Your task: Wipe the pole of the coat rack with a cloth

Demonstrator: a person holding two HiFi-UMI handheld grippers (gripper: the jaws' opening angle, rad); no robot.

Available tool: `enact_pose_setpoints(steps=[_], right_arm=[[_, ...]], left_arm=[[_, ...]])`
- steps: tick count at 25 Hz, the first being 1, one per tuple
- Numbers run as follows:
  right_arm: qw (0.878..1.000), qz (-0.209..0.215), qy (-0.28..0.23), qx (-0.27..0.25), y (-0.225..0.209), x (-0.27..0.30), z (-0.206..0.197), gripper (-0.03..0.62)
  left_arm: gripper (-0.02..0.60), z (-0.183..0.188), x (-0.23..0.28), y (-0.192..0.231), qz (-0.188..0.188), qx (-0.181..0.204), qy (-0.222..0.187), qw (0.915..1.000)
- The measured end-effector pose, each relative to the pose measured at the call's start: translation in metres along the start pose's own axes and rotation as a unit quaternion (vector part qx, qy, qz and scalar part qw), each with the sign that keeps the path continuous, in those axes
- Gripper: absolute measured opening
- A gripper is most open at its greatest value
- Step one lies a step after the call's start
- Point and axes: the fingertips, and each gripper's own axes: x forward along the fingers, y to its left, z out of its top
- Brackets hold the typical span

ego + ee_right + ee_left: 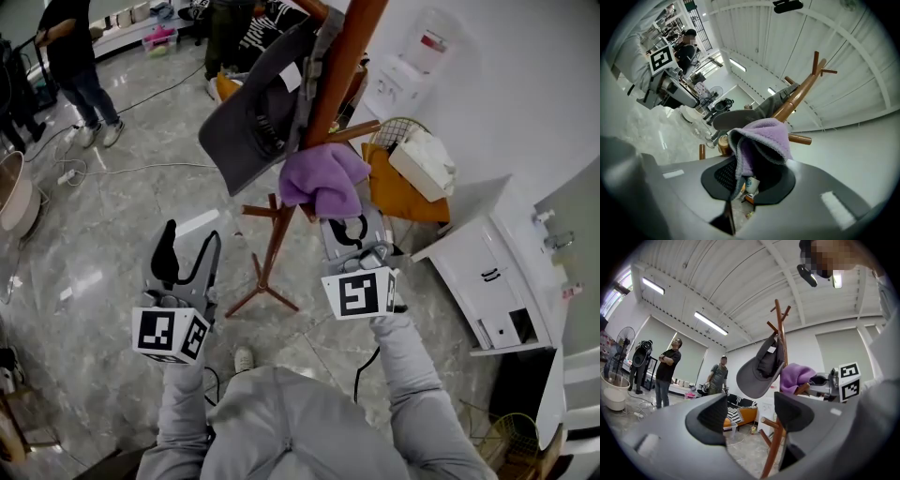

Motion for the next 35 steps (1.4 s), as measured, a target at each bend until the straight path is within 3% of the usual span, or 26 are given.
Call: enact_pose_setpoints(steps=[17, 29, 35], right_arm=[[0.997, -0.008, 0.037, 0.063, 0.011, 0.001, -0.028, 0.052], [0.996, -0.028, 0.051, 0.073, 0.007, -0.015, -0.034, 0.052], [0.994, -0.046, 0.065, 0.078, -0.001, -0.037, -0.062, 0.052]], left_arm=[[0.338, -0.004, -0.006, 0.001, 0.007, 0.002, 0.010, 0.9999], [0.339, -0.002, -0.005, 0.001, 0.005, 0.006, 0.010, 0.9999], [0.338, 0.001, -0.003, -0.005, 0.001, 0.006, 0.007, 1.0000]])
